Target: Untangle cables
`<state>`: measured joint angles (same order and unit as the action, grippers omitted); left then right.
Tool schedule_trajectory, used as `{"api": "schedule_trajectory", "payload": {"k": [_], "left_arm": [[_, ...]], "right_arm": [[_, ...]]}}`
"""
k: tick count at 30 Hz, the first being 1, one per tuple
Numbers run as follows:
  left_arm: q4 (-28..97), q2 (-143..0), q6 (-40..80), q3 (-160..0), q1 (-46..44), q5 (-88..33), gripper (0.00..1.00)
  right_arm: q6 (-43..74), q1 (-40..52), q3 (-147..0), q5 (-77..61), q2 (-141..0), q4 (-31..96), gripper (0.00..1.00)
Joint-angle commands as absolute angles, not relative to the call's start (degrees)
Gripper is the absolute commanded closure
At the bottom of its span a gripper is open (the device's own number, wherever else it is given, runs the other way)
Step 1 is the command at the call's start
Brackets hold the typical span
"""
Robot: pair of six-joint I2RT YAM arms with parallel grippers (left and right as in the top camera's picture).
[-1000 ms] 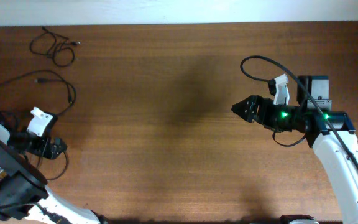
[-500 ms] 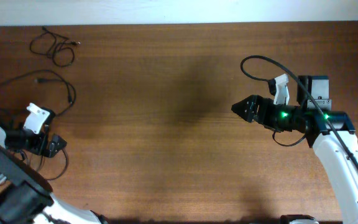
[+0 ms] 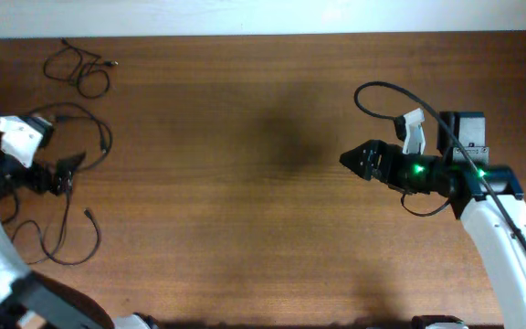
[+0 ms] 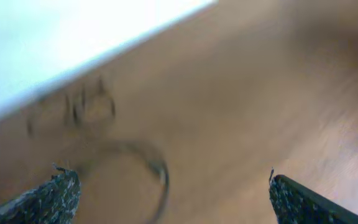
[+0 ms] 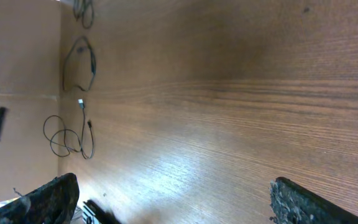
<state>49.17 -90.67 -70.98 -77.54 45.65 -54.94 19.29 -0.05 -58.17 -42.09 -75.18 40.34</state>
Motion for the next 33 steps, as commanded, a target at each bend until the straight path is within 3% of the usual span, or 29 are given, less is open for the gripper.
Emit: {"api": "schedule_trajectory", "payload": {"k": [1,10,16,22,33], "left_arm": [[50.3,-85.9,-67.1,-78.8,42.8,-74.8,0.01],[55.6,-83.4,-49.3,-78.7,21.0,-54.5,0.01],[55.4,-83.4,-45.3,-78.7,6.1,-44.4,0.01],[55.0,-83.4,-42.9,-78.7,0.2,-39.6,0.01],[55.0,-83.4,-42.9,-78.7,-0.6,-39.6,0.01]], "right_arm": [[19.1,0.4,-58.5,-42.8,-69.2,40.6,0.01],[19.1,0.4,-58.5,-31.6,-56.9,50.5,0.01],[18.3,0.4,-58.5,-27.8,-50.2,57.4,0.01],[15.9,0.4,-58.5,-22.4,-45.5,64.4,0.01],[15.9,0.4,-58.5,-22.2,-46.9,65.2,0.02]]}}
